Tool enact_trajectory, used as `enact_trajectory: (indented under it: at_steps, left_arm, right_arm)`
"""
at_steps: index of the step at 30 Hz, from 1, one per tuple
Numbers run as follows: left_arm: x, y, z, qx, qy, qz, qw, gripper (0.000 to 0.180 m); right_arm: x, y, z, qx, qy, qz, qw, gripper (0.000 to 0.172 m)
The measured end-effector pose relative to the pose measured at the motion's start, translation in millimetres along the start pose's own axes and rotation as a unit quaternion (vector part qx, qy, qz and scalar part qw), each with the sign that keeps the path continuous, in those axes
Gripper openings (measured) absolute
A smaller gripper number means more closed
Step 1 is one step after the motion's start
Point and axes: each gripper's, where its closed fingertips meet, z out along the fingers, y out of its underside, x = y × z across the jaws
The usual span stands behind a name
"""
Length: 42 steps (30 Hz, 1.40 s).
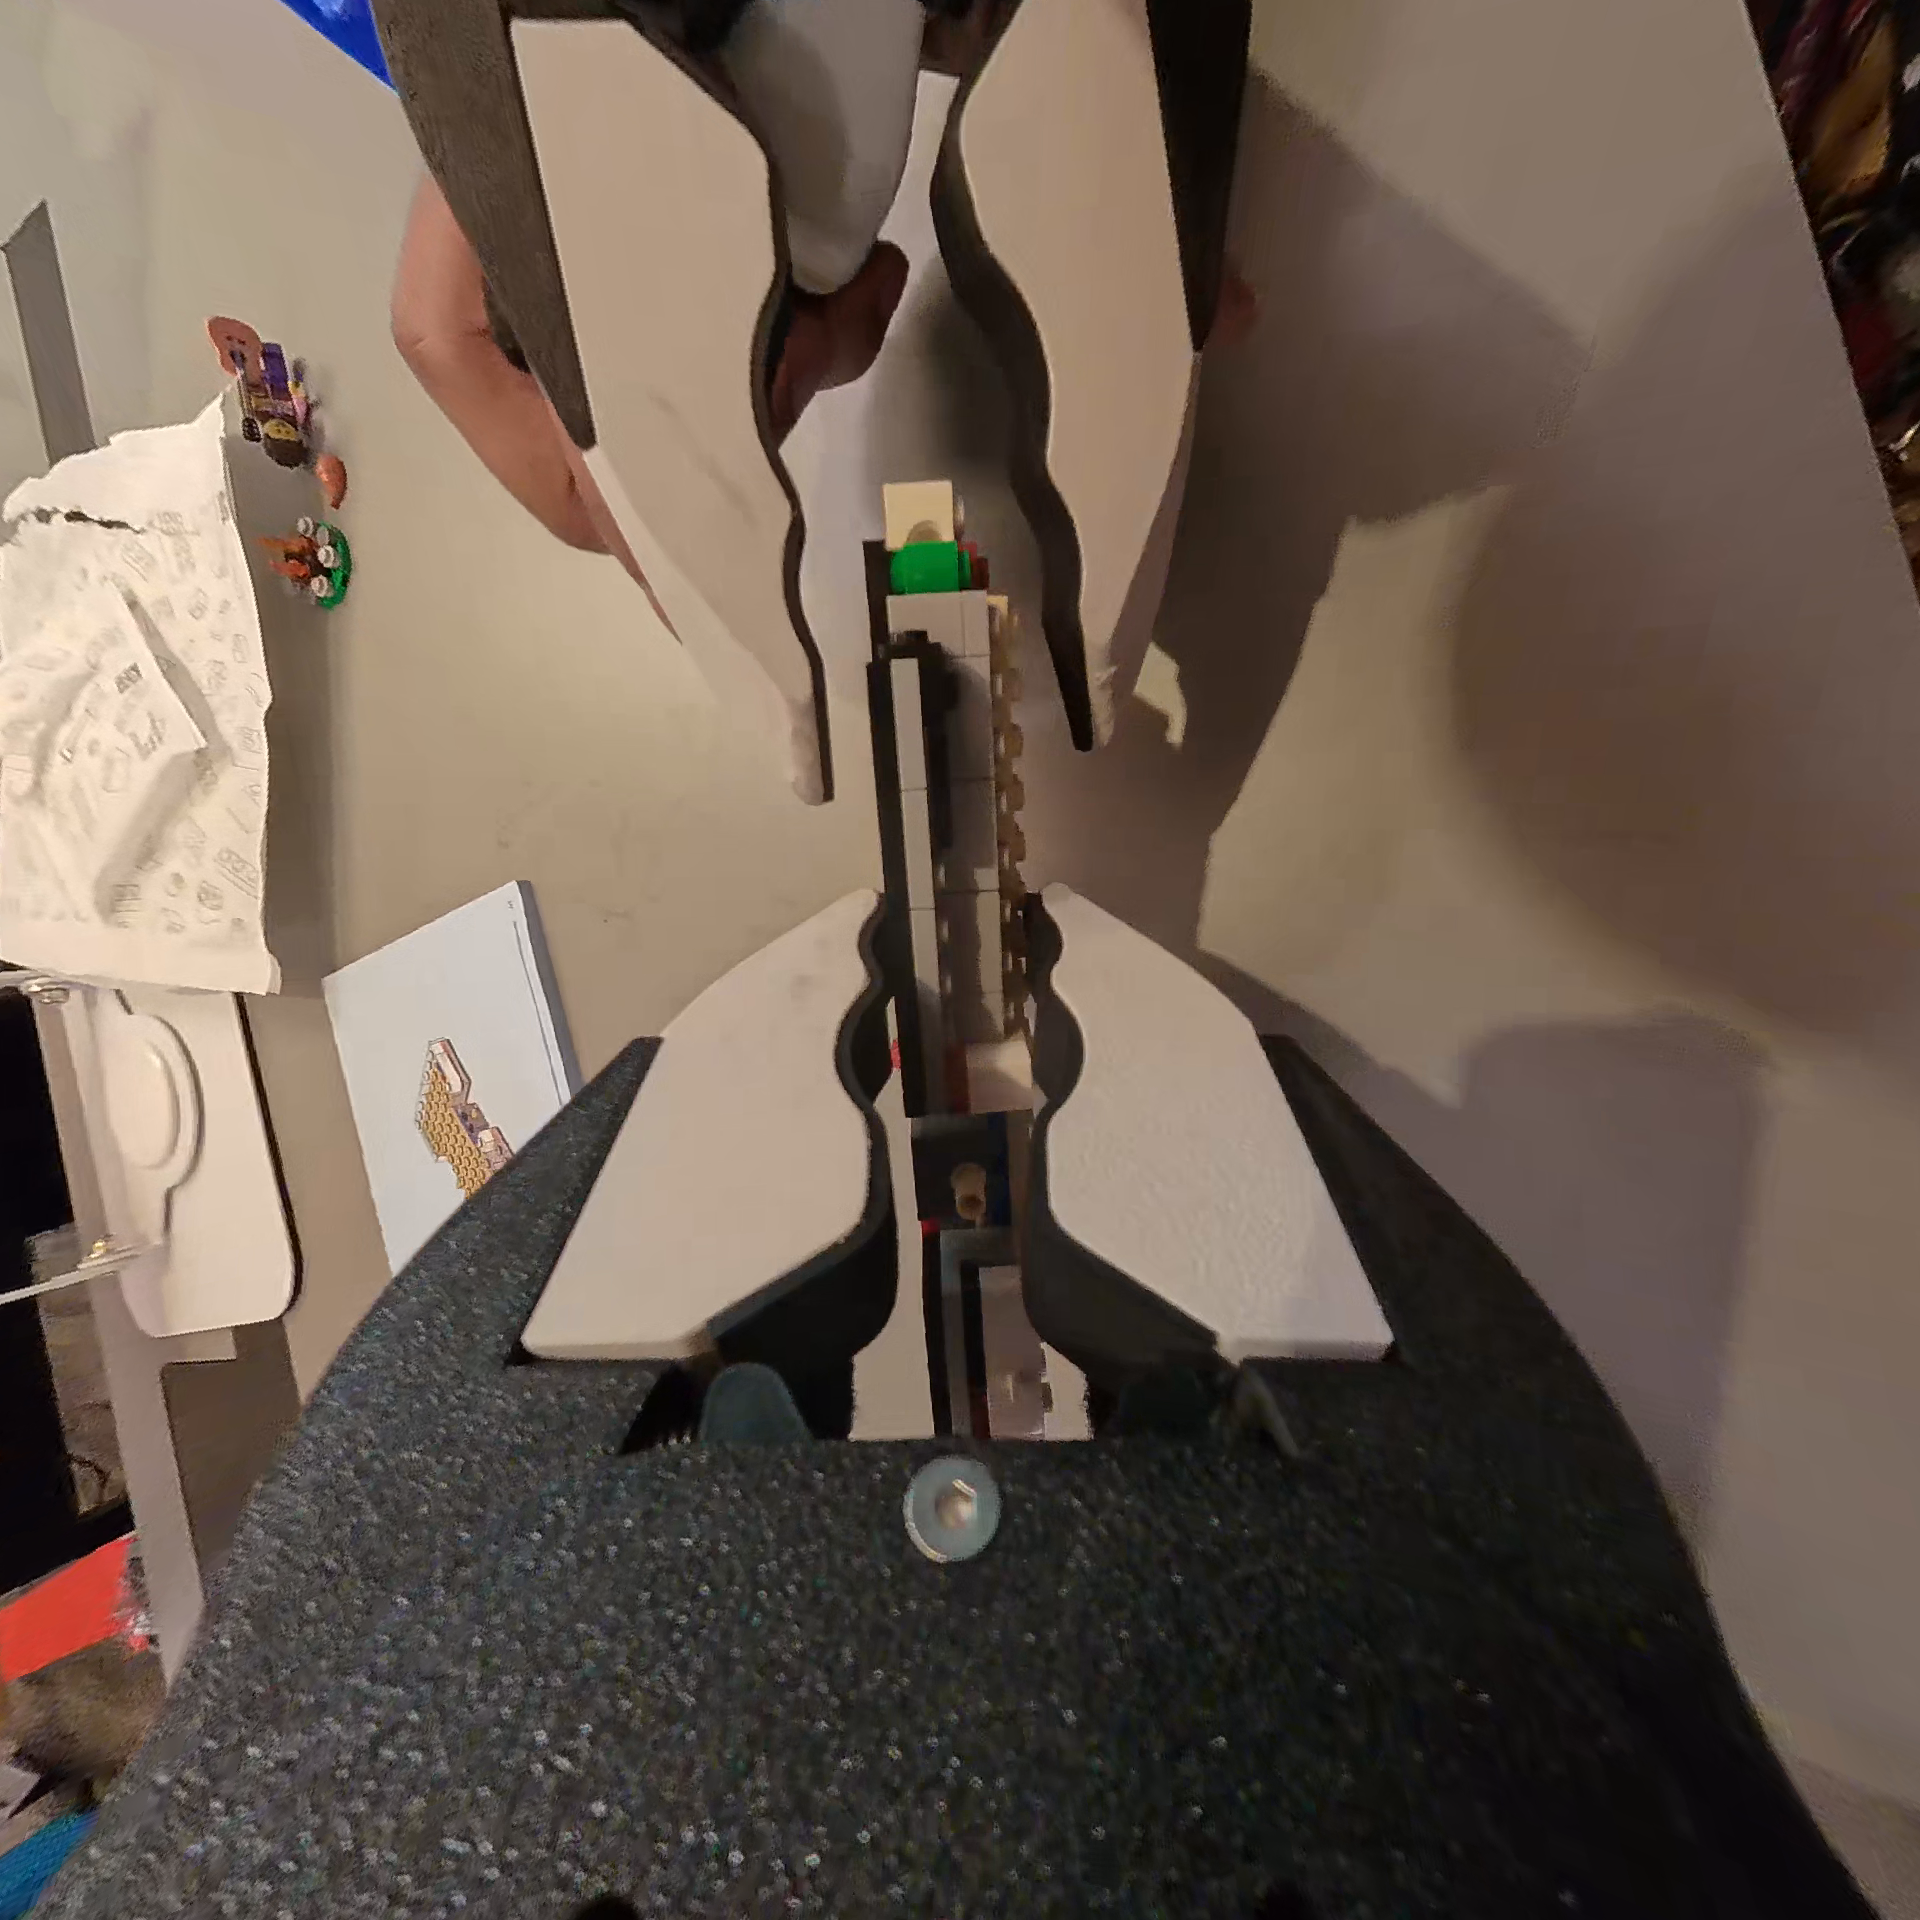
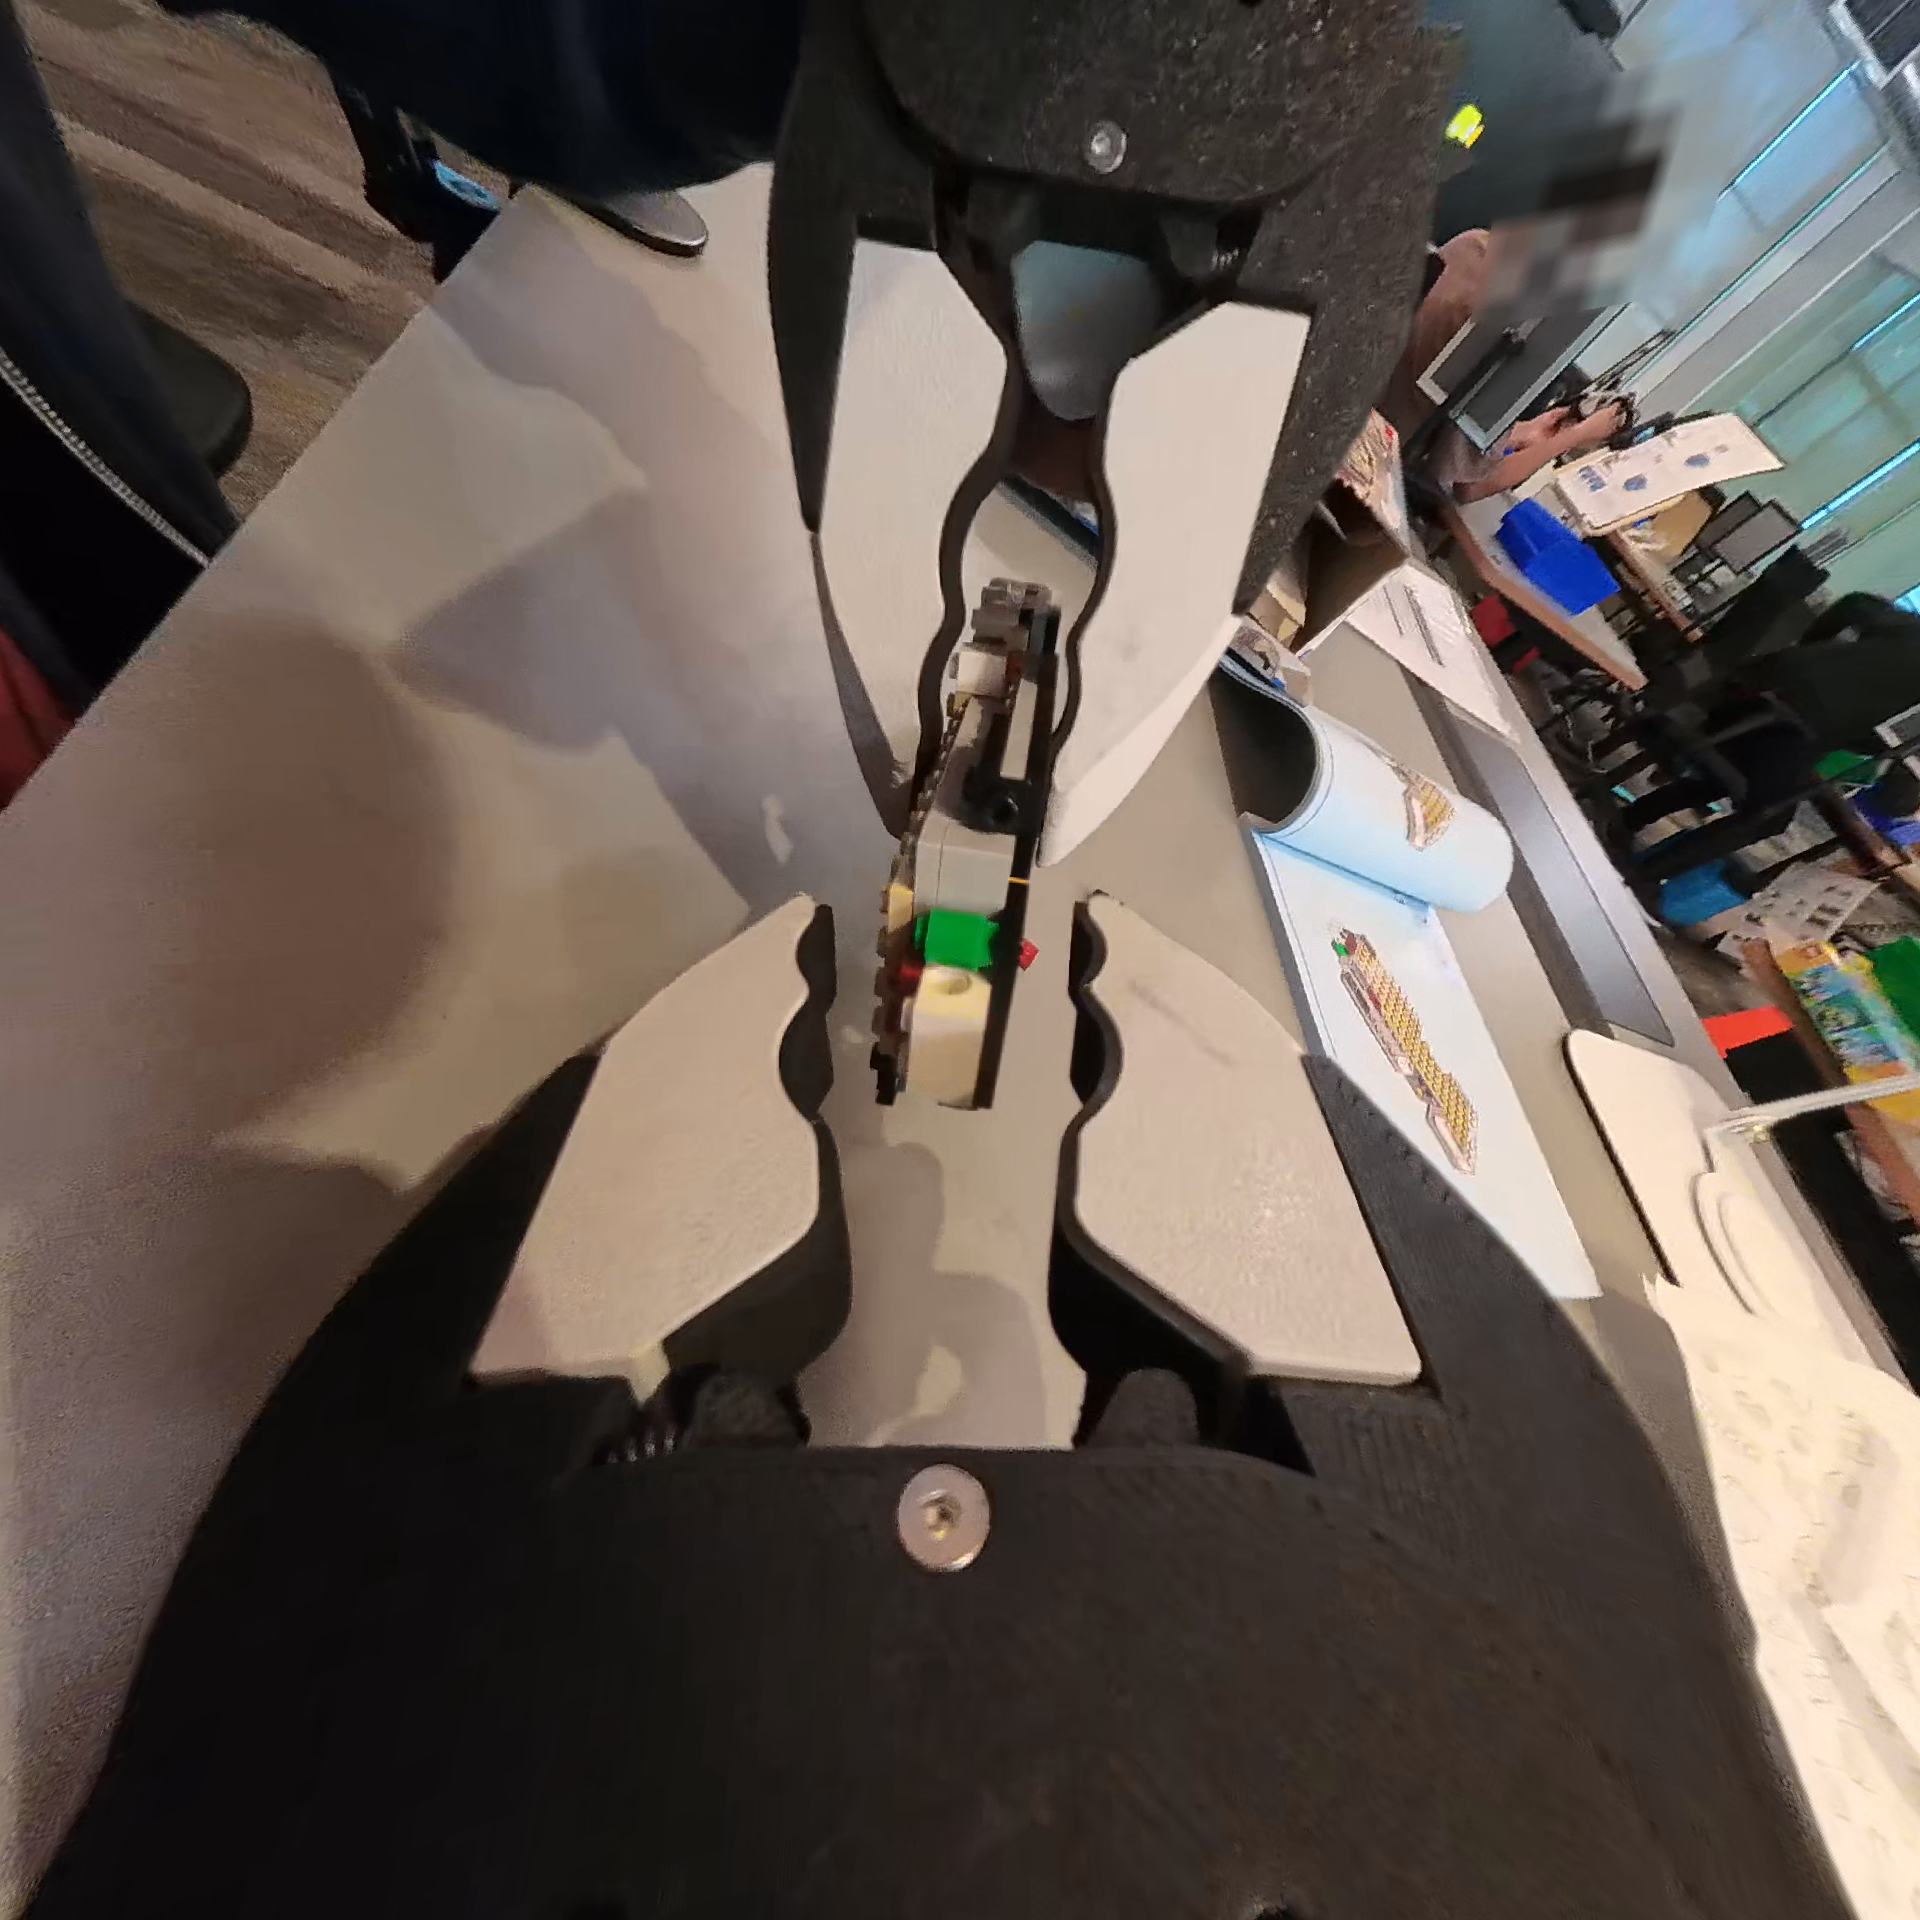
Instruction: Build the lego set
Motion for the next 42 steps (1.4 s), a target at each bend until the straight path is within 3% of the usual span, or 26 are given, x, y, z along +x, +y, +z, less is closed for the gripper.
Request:
enact_trajectory:
  at_steps: [1,16,29,42]
  left_arm:
    - [0.7,0.0,0.3,-0.001,0.000,0.001,1.000,0.023]
    - [1.3,-5.8,-0.1,0.005,-0.008,0.015,1.000,0.023]
    - [-0.8,7.4,3.5,-0.060,-0.008,0.027,0.998,0.023]
    - [-2.9,6.2,3.2,-0.051,-0.014,0.013,0.999,0.023]
  right_arm:
    - [-1.1,1.1,1.3,-0.004,0.002,-0.005,1.000,0.043]
    - [0.9,-3.0,7.2,0.004,0.050,-0.026,0.998,0.026]
    - [2.9,0.6,8.8,-0.010,0.064,-0.025,0.998,0.027]
    - [5.9,2.7,8.9,-0.011,0.065,-0.016,0.998,0.024]
